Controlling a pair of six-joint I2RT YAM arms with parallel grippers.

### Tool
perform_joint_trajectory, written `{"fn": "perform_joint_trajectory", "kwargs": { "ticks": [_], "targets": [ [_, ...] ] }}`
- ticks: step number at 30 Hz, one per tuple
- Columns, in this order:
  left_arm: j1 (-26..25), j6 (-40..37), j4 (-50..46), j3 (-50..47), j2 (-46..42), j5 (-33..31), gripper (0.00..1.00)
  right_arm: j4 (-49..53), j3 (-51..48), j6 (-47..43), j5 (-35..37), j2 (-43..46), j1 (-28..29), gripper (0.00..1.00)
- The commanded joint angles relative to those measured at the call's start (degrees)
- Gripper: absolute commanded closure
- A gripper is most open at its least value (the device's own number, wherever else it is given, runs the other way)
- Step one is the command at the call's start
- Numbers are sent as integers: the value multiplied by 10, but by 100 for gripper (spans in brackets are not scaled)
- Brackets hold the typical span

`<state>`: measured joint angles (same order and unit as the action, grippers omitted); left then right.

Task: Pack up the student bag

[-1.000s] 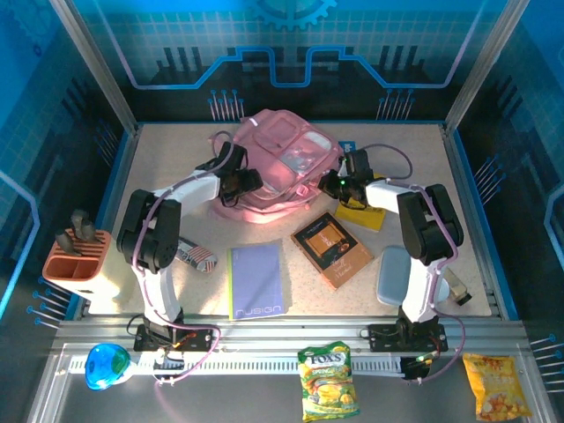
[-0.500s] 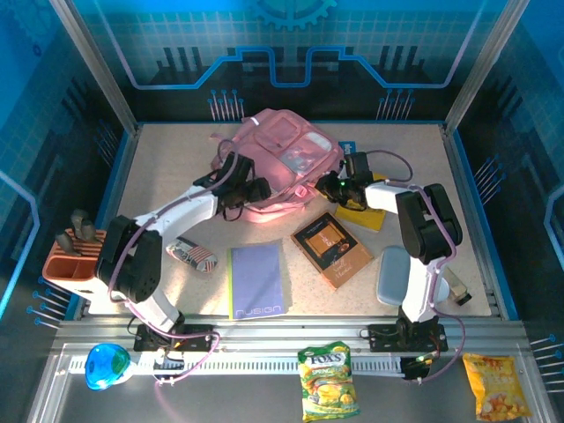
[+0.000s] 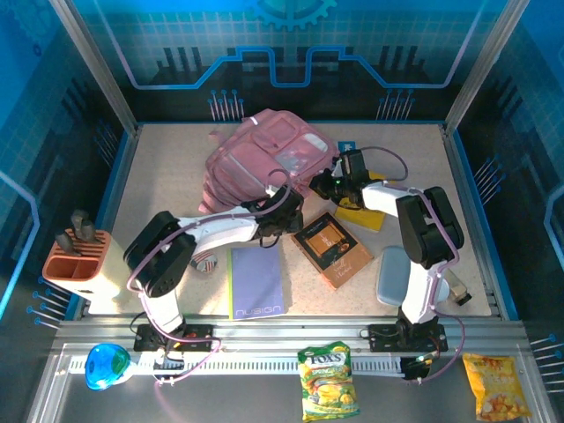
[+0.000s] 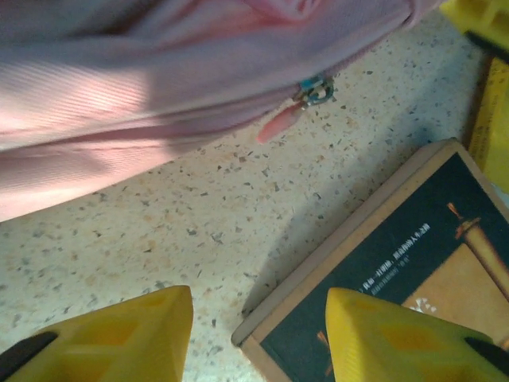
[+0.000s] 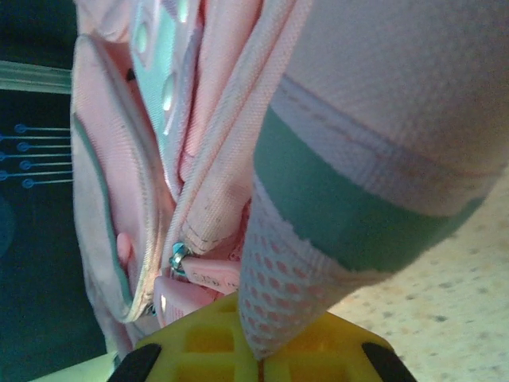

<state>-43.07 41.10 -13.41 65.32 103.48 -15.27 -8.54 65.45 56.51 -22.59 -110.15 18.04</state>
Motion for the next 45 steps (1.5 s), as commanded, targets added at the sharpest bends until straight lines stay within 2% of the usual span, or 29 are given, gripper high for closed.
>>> {"fn": "perform_joint_trajectory", "kwargs": {
  "ticks": [1,7,15,32,38,45],
  "targets": [
    [-7,29,23,26,22,-49,56,-46,1,15,-44,39,14,95],
    [-9,45,-6,61,46,-123,54,-33,20,22,-59,40,18,95],
    [-9,28,-19,97,55,-160,54,-26,24,19,-61,48,20,95],
    [-7,-2,-21,144,99,-181,72,-23,25,17,-64,50,21,97],
    [-7,-4,-23,149,107,-188,74,-22,25,17,-63,47,22,97],
    [-6,-5,-30,144,101,-200,86,-11,30,7,-57,45,21,97]
  ]
}}
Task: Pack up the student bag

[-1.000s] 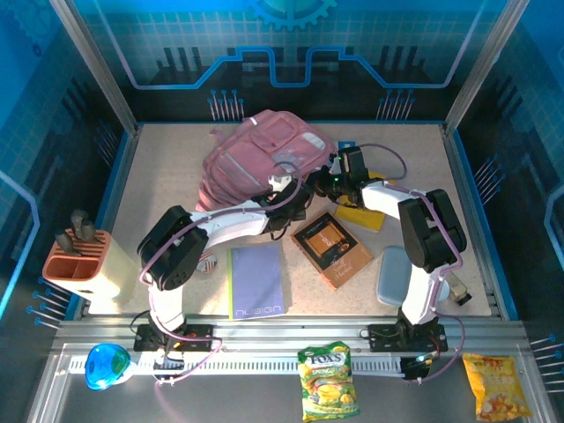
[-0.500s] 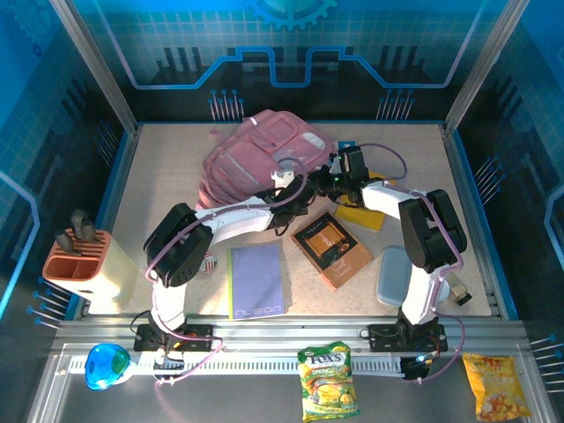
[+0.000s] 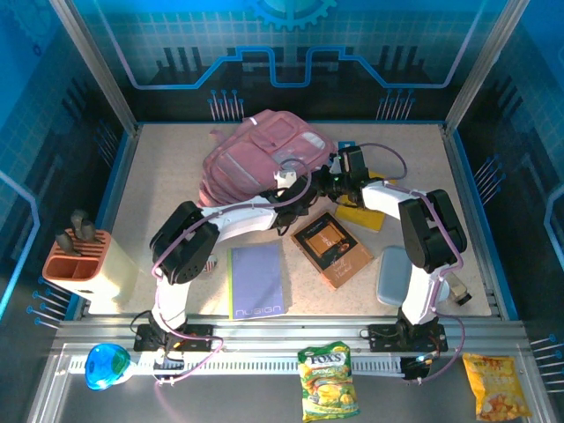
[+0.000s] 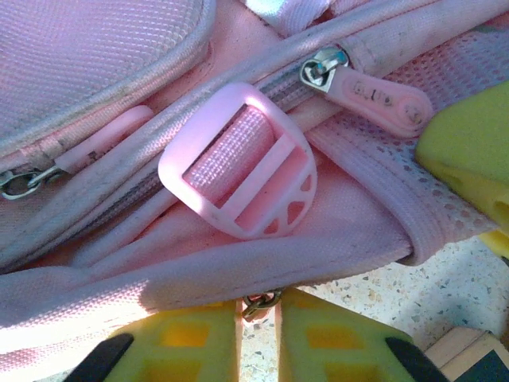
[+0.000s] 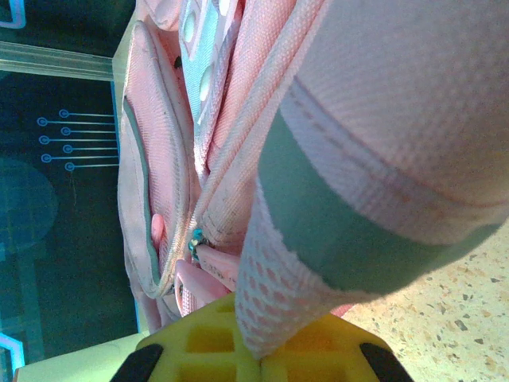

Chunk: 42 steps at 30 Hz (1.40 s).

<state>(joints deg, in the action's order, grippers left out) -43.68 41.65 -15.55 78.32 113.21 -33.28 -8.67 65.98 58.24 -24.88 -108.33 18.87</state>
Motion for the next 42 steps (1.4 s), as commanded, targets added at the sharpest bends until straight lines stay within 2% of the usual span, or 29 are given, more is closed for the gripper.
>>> {"fn": "perform_joint_trajectory", "kwargs": {
  "ticks": [1,7,12,18,22,25,30,35,42],
  "targets": [
    [1,-11,-9,11,1,-18,87,-7,26,-11,-31,27,13,96],
    [8,-19,3,-41,-39,10,91,22,35,-31,-7,30,10,97],
    [36,-15,23,-118,-94,67,93,47,42,-47,19,30,7,96],
    [62,-23,29,-209,-163,67,90,63,49,-55,33,28,7,96],
    [83,-51,65,-247,-184,108,84,63,49,-54,32,26,8,96],
    [84,-87,84,-243,-173,140,75,61,51,-52,29,23,11,96],
    [84,-105,92,-234,-149,142,68,57,44,-48,28,24,13,96],
    [85,-118,94,-233,-144,138,70,58,42,-48,29,26,13,96],
    [85,-128,86,-240,-156,121,84,63,46,-51,37,25,12,96]
  ]
}}
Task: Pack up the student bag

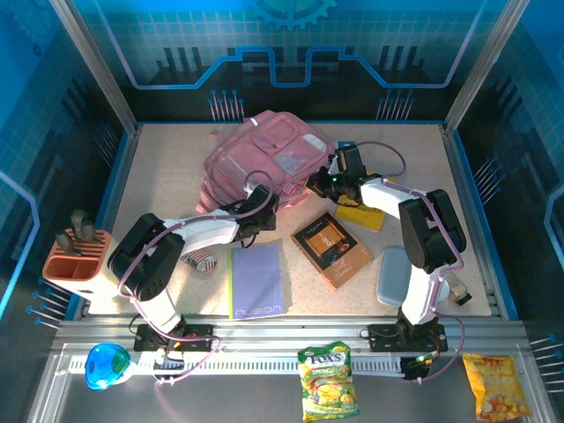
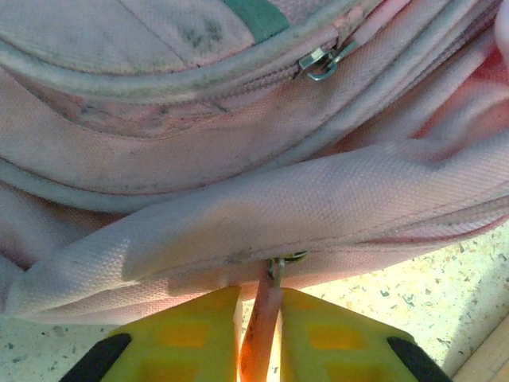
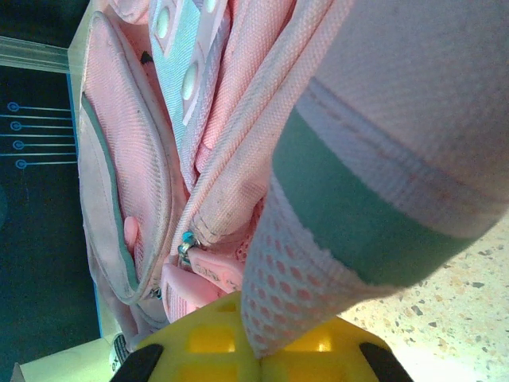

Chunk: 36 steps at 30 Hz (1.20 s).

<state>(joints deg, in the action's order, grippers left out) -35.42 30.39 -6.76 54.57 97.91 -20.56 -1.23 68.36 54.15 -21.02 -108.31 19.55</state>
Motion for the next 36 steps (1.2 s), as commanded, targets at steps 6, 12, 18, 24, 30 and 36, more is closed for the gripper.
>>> {"fn": "perform_joint_trajectory", "kwargs": {
  "ticks": [6,12,18,24,30,36],
  "targets": [
    [12,-30,-19,-22,-33,-14,100,-1,39,-34,11,13,-8,96],
    [47,-57,-27,-58,-88,38,100,4,90,-66,2,-38,-31,96],
    [52,-84,-49,-26,-88,122,100,-5,122,-63,-17,-75,-50,84],
    [52,-80,-105,54,-70,198,100,-42,50,-2,-15,-13,-68,42],
    [45,-97,-170,129,-36,225,100,-39,-61,91,22,80,-53,29],
    [44,-113,-205,159,-13,222,100,-61,-116,181,38,102,2,28]
  ]
}}
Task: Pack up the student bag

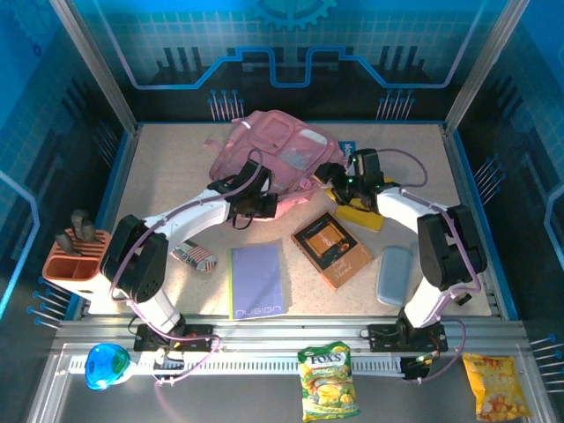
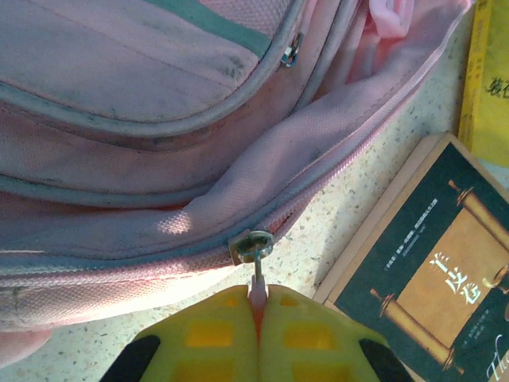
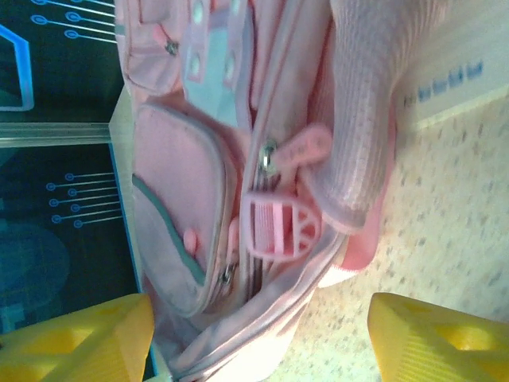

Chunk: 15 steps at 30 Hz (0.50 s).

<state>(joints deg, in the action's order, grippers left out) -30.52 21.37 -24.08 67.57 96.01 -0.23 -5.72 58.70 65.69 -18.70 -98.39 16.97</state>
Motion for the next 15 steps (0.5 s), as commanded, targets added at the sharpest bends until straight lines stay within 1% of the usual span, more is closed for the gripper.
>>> {"fn": "perform_joint_trajectory", "kwargs": {
  "ticks": [1,3,7,15],
  "targets": [
    [-5,-23,-39,33,7,17,100,-18,-20,78,18,-2,37,28],
    [-5,-24,-45,35,9,16,100,-29,-18,98,21,-21,56,29],
    [-5,-25,-46,33,12,20,100,-57,-2,109,14,-62,78,32],
    [-5,-25,-56,36,19,23,100,-57,43,92,4,-117,91,35]
  ]
}}
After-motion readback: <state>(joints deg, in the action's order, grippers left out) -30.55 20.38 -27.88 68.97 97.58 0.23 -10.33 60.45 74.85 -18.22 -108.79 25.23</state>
